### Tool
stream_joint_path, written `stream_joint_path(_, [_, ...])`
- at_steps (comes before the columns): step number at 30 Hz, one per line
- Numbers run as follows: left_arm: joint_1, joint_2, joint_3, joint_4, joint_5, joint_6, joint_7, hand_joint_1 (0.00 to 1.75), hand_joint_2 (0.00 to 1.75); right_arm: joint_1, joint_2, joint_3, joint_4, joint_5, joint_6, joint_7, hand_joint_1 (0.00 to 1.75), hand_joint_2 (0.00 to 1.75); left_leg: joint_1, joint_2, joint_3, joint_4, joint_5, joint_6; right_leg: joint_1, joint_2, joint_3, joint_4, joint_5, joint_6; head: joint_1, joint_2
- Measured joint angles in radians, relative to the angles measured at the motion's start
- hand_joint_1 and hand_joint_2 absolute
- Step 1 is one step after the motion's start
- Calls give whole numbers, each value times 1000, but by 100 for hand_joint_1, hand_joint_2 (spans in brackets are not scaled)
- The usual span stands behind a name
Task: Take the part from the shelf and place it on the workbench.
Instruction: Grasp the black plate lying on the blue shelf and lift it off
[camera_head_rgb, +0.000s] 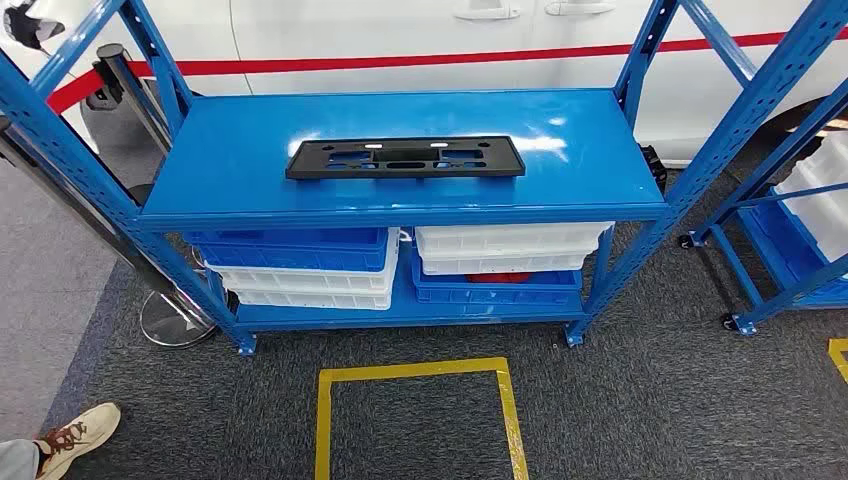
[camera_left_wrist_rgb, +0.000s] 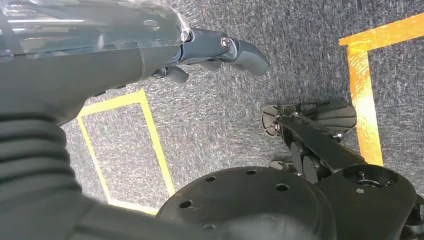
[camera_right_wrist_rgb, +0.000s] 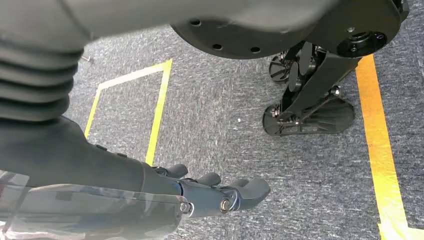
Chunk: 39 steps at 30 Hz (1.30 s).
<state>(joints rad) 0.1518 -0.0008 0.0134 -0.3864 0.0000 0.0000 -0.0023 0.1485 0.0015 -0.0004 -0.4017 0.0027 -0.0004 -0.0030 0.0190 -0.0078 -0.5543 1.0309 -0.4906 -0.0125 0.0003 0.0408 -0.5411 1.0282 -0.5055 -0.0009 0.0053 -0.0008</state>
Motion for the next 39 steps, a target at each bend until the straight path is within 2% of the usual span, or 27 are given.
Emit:
stream_joint_path(5, [-20, 1, 36, 5, -3, 4, -13, 0, 175, -18, 1, -1, 15, 7, 0, 5, 0, 175, 0, 0, 0, 0, 0, 0, 0, 0, 0, 0, 0, 0, 0, 0])
stream_joint_path(16, [-133, 14, 242, 100, -46, 49, -166, 0, 175, -127, 3, 70, 140, 98, -17, 55, 0, 175, 0, 0, 3, 0, 0, 0, 0, 0, 3, 1, 0, 0, 0, 0])
stream_joint_path(17, [-142, 15, 262, 109, -50, 54, -174, 0, 175, -136, 3, 76, 149, 108, -18, 49, 0, 131, 0, 0, 4, 0, 0, 0, 0, 0, 3, 1, 0, 0, 0, 0])
stream_joint_path(20, [-163, 15, 310, 133, -62, 68, -188, 0, 44, -158, 4, 90, 172, 132, -17, -3, 0, 0, 0, 0, 4, 0, 0, 0, 0, 0, 3, 1, 0, 0, 0, 0])
stream_joint_path(21, [-167, 15, 322, 139, -66, 71, -192, 0, 0, -164, 4, 93, 177, 136, -15, -33, 0, 0, 0, 0, 4, 0, 0, 0, 0, 0, 3, 1, 0, 0, 0, 0])
stream_joint_path(23, [-174, 15, 337, 148, -72, 73, -198, 0, 0, -173, 7, 95, 184, 138, -2, -102, 0, 87, 0, 0, 4, 0, 0, 0, 0, 0, 3, 1, 0, 0, 0, 0])
stream_joint_path(25, [-177, 15, 348, 153, -75, 74, -201, 0, 0, -183, 10, 94, 188, 129, 17, -175, 0, 87, 0, 0, 4, 0, 0, 0, 0, 0, 3, 1, 0, 0, 0, 0])
stream_joint_path(27, [-181, 15, 355, 157, -76, 74, -202, 0, 0, -198, 15, 88, 189, 113, 39, -248, 0, 0, -1, 0, 4, 1, 0, 0, -1, 0, 3, 0, 0, 1, 0, 0])
stream_joint_path(33, [-187, 14, 371, 162, -80, 68, -203, 0, 0, -229, 43, 53, 116, 64, 130, -419, 0, 0, -7, -1, 4, 3, -1, 7, -9, 0, 3, -2, 2, 4, 0, 0])
stream_joint_path(36, [-190, 14, 376, 162, -84, 64, -203, 0, 0, -230, 55, 41, 45, 49, 167, -457, 0, 0, -3, 1, 13, -17, 8, 18, -8, -5, 5, -4, 2, 13, 0, 0])
stream_joint_path(38, [-191, 13, 376, 162, -84, 61, -203, 0, 0, -229, 59, 39, -7, 43, 187, -471, 0, 0, 5, 6, 26, -39, 18, 25, -7, -19, -18, 45, -24, 21, 2, 0])
stream_joint_path(39, [-191, 12, 377, 163, -85, 60, -203, 0, 0, -228, 61, 39, -42, 38, 197, -480, 0, 0, 7, 9, 31, -44, 19, 26, -10, -26, -47, 99, -48, 25, 2, 0])
